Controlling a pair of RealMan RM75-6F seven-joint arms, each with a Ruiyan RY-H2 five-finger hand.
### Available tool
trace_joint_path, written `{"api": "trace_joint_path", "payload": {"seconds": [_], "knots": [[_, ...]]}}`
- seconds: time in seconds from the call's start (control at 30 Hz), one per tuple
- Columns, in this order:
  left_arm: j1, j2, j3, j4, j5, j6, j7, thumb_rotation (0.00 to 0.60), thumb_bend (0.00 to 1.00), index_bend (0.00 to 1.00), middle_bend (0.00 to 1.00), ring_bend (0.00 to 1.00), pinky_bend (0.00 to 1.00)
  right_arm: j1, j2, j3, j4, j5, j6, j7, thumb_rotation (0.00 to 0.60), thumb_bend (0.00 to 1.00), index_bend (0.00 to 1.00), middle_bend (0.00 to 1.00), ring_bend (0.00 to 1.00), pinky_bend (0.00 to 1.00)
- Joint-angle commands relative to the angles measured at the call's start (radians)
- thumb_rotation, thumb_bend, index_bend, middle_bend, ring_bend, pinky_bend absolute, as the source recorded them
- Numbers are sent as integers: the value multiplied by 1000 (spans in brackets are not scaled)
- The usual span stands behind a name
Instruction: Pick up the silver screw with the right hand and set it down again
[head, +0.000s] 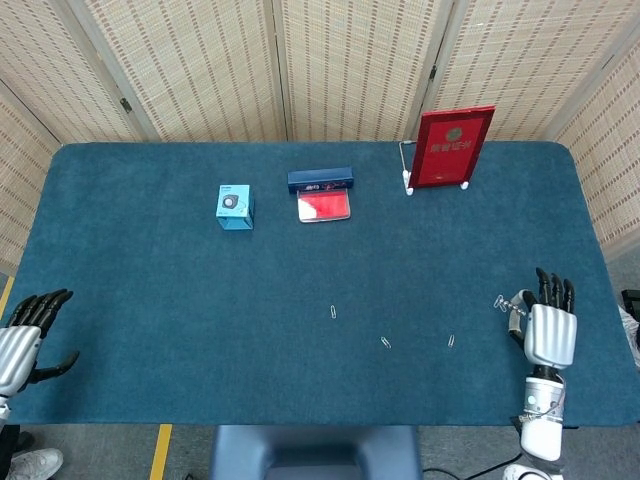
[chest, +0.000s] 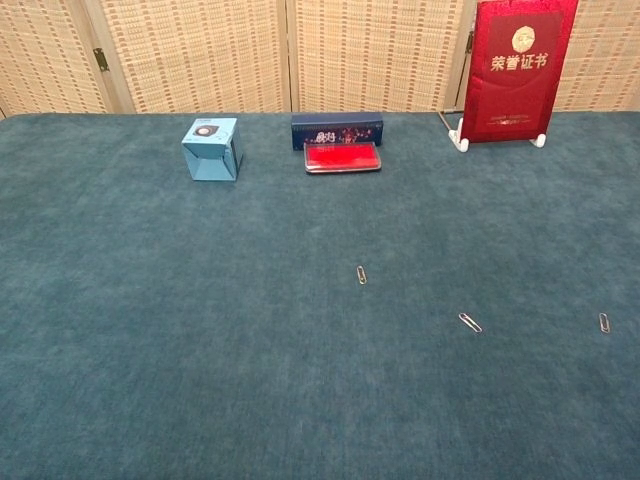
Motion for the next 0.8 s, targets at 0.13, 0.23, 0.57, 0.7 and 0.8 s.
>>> {"api": "trace_joint_path", "payload": {"seconds": [0.13,0.23,0.57,0.7,0.8], "knots": [[4,2,1,-5,7,11,-6,600,358,0,104,98,50,-2,0,9,15,2,-53,15,600,500,696,104,47,0],[5,2,2,-4,10,13,-9,600,358,0,104,97,50,-4,30,-3,-14,-8,-92,24,600,499,314,26,7,0],[4,1,1,-3,11,12,-11,600,358,0,104,97,51,-22,99,4,-100,-26,-104,25,600,499,0,0,0,0],[4,1,1,-4,12,12,-7,600,358,0,104,97,51,-44,138,2,-156,-43,-76,26,600,499,0,0,0,0],[4,1,2,-4,13,12,-4,600,358,0,104,97,51,-68,195,-12,-231,-56,-55,1,600,499,0,0,0,0]]}}
